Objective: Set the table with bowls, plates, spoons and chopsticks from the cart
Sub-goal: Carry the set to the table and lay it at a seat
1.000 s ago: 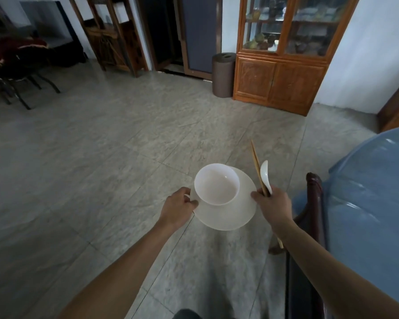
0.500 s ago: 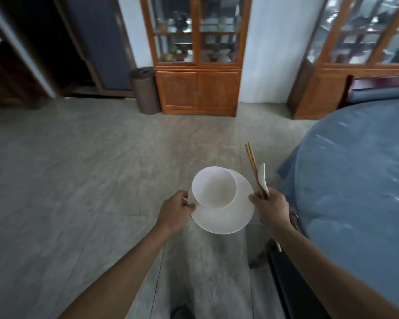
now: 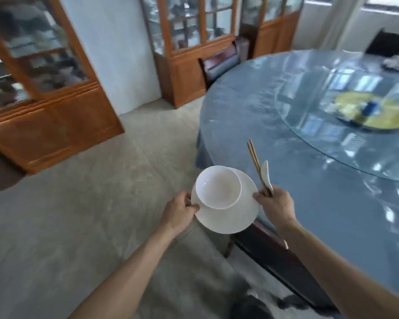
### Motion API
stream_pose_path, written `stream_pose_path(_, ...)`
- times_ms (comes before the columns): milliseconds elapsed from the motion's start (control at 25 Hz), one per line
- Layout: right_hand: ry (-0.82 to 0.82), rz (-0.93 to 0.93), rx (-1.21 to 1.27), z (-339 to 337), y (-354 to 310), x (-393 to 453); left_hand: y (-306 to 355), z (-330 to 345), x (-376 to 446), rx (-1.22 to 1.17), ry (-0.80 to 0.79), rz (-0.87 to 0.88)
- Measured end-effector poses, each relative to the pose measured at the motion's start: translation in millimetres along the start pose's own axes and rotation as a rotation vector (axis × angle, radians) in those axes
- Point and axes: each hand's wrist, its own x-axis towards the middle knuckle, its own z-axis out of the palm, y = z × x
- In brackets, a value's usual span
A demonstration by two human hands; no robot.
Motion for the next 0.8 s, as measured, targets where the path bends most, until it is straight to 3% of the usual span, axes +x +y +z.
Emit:
stream_pose_path(240, 0.222, 0.127, 0.055, -77, 37, 51, 76, 89, 71, 0.059, -0.186, 0.143)
stream_pose_path(520, 0.332, 0.258, 0.09, -153, 84, 105, 154, 191, 123, 0.223, -0.334, 0.223)
stream_pose_path(800, 0.412, 0.456, 0.135, -177, 136, 125, 180, 269, 155, 0.365, -0.51, 0.28)
